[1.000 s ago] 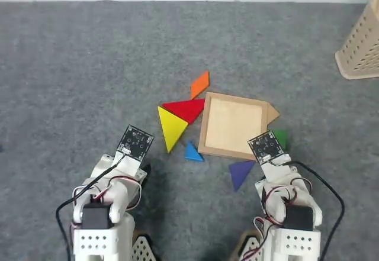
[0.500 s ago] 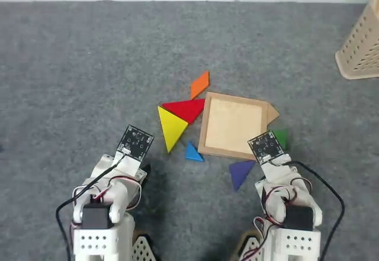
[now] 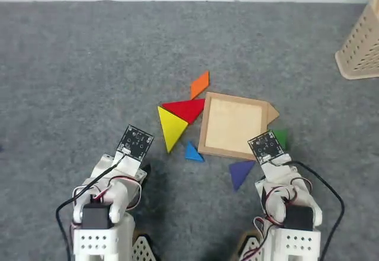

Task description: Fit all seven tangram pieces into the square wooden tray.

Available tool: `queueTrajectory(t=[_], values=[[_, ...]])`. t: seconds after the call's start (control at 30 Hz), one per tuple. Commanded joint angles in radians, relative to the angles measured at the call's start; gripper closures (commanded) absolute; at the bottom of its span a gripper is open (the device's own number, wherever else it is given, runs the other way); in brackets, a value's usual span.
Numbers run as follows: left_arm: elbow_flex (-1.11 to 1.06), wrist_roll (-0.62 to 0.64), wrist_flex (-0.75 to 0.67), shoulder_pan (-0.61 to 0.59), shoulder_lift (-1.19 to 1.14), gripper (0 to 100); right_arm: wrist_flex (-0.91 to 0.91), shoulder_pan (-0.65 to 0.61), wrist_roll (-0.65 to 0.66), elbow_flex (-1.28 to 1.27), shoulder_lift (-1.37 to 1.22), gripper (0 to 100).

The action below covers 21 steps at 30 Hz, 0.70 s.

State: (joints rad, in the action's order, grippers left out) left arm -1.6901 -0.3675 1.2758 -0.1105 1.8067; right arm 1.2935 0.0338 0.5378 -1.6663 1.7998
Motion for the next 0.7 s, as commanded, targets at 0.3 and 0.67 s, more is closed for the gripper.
queueTrajectory(t=[0.3, 0.67], values=[[0.005, -0.006, 0.002, 0.003, 0.012, 78, -0.160, 0.025, -0.068, 0.117, 0.007, 99.3], [0.005, -0.006, 0.002, 0.003, 0.012, 78, -0.188, 0.042, -0.140, 0.440, -0.390, 99.2]])
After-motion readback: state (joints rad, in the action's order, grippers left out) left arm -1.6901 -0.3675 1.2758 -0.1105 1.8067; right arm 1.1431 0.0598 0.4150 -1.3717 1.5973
